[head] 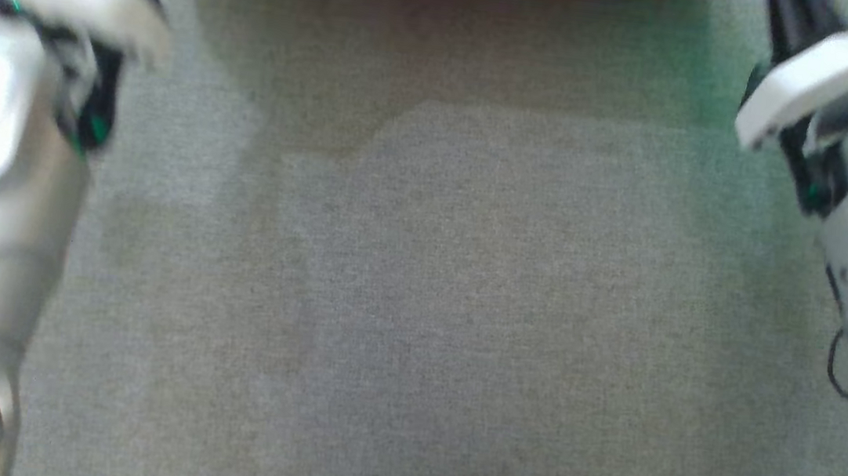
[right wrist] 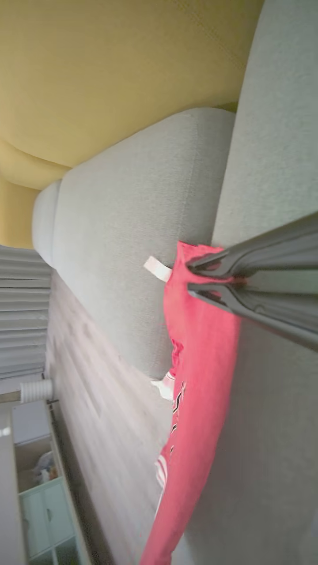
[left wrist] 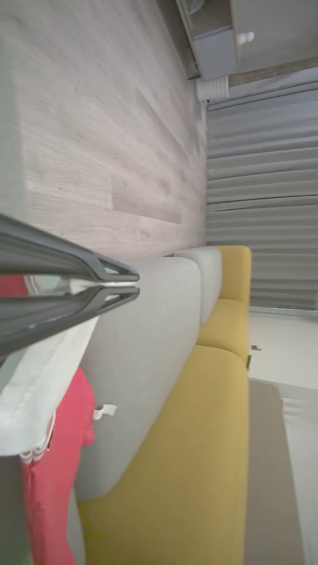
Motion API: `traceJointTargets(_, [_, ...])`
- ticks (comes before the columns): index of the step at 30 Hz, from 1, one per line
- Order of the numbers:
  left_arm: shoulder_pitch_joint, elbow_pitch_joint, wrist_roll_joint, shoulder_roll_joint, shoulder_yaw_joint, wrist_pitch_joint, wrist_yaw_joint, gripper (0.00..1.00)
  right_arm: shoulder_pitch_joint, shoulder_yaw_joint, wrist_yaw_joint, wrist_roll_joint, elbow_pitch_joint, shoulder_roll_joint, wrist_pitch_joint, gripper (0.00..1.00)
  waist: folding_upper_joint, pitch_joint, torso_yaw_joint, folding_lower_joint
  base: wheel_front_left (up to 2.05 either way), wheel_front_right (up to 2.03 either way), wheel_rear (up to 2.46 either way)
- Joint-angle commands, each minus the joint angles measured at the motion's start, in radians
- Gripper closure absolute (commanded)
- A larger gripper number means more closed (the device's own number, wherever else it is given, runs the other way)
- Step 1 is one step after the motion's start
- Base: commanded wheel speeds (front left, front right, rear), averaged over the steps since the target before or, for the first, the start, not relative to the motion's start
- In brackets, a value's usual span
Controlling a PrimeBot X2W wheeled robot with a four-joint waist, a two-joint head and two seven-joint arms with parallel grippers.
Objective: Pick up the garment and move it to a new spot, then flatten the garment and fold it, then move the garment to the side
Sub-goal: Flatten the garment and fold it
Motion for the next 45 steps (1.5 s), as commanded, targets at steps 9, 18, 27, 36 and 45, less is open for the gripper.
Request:
traceJointTargets(9, [0.271, -0.143, 0.009, 0.153, -0.115, 0.103, -0.017, 1.0, 0.145, 0.287, -0.001, 0.197, -0.118, -0.17, 0.151, 1.0, 0.0, -0.131, 0.016, 0.0001, 0.0, 0.0, 0.0])
traceJointTargets(18, [0.462, -0.382, -0.106, 0.285, -0.208, 0.349, -0.019, 1.0, 0.21, 0.417, -0.001, 0.346, -0.173, -0.268, 0.26, 1.0, 0.0, -0.234, 0.026, 0.0001, 0.0, 0.0, 0.0])
traceJointTargets(27, [0.656, -0.701, -0.26, 0.448, -0.232, 0.536, -0.018, 1.0, 0.289, 0.529, -0.001, 0.509, -0.271, -0.33, 0.393, 1.0, 0.0, -0.335, 0.006, 0.0001, 0.0, 0.0, 0.0])
traceJointTargets(36, [0.777, -0.881, -0.314, 0.543, -0.239, 0.611, 0.031, 1.0, 0.356, 0.593, -0.001, 0.641, -0.387, -0.388, 0.522, 1.0, 0.0, -0.371, -0.017, 0.0001, 0.0, 0.0, 0.0])
traceJointTargets(45, [0.727, -0.883, -0.242, 0.551, -0.234, 0.605, 0.064, 1.0, 0.328, 0.573, -0.001, 0.668, -0.428, -0.399, 0.531, 1.0, 0.0, -0.336, -0.021, 0.0001, 0.0, 0.0, 0.0])
